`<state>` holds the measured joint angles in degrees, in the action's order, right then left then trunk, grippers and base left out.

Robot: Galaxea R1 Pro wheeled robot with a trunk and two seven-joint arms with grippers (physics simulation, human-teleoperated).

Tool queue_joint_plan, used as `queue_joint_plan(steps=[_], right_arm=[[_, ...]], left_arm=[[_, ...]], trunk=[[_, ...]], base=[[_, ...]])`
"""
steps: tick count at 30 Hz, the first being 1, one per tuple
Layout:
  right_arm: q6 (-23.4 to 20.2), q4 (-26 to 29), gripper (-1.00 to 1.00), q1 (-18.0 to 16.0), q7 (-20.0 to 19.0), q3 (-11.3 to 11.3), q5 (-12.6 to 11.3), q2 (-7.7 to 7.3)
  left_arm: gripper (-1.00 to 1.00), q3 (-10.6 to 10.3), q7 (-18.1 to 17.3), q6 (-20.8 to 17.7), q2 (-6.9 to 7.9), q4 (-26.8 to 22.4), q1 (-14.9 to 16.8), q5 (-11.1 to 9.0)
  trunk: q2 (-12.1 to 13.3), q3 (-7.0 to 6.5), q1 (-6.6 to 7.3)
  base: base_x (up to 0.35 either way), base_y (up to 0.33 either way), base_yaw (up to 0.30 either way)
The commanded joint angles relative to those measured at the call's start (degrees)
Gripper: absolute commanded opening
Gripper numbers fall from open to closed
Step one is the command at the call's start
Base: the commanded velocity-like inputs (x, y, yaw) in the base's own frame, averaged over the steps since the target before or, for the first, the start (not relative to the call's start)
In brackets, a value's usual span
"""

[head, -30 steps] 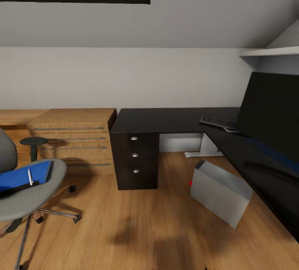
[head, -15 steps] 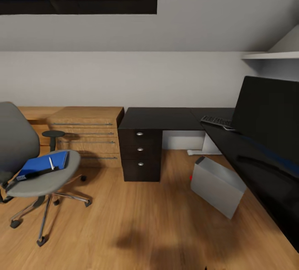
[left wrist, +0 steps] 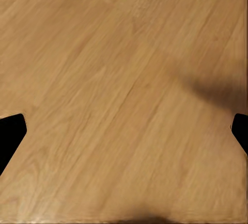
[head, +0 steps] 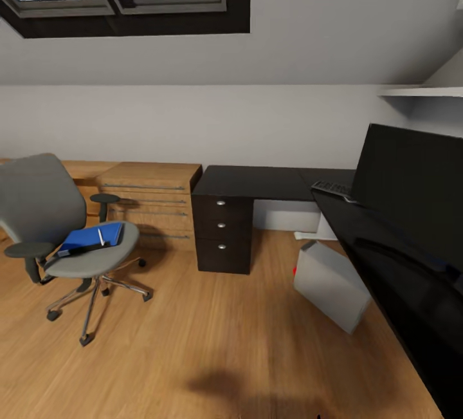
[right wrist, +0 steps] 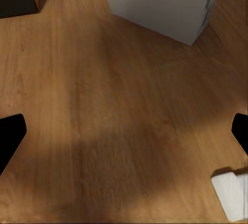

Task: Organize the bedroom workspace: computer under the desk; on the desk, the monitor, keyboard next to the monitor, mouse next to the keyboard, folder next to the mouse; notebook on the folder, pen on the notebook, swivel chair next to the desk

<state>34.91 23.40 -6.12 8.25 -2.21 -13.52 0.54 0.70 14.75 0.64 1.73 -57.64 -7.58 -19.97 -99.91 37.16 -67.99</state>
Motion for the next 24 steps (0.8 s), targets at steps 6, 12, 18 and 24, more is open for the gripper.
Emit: queue_joint_plan(steps=[6,12,18,24], right_arm=[[0.2,0.0,1.00,0.0,0.3,-0.2,-0.2,-0.01],[0.2,0.0,1.00,0.0,0.3,-0.2,-0.2,-0.01],[0.2,-0.1,1.00,0.0,0.3,-0.2,-0.1,-0.01],[0.2,-0.1,1.00,0.0,0.3,-0.2,-0.1,-0.01]], left_arm=[[1.00,-0.1,0.2,0.1,0.03,-0.1,0.0,-0.6],[1.00,-0.1,0.2,0.1,0.03,-0.1,0.0,-0.6],[1.00,-0.1,0.2,0.1,0.03,-0.1,-0.1,-0.6],[1.00,-0.1,0.2,0.1,0.03,-0.1,0.0,-0.6]], trunk=[[2.4,-1.04,1.36],[4.8,-2.12,2.68],[7.2,-3.19,3.99],[9.6,-4.27,5.31]], base=[[-0.313,-0.167,0.003],[-0.325,-0.140,0.000],[-0.332,-0.117,0.000],[-0.334,-0.110,0.000]])
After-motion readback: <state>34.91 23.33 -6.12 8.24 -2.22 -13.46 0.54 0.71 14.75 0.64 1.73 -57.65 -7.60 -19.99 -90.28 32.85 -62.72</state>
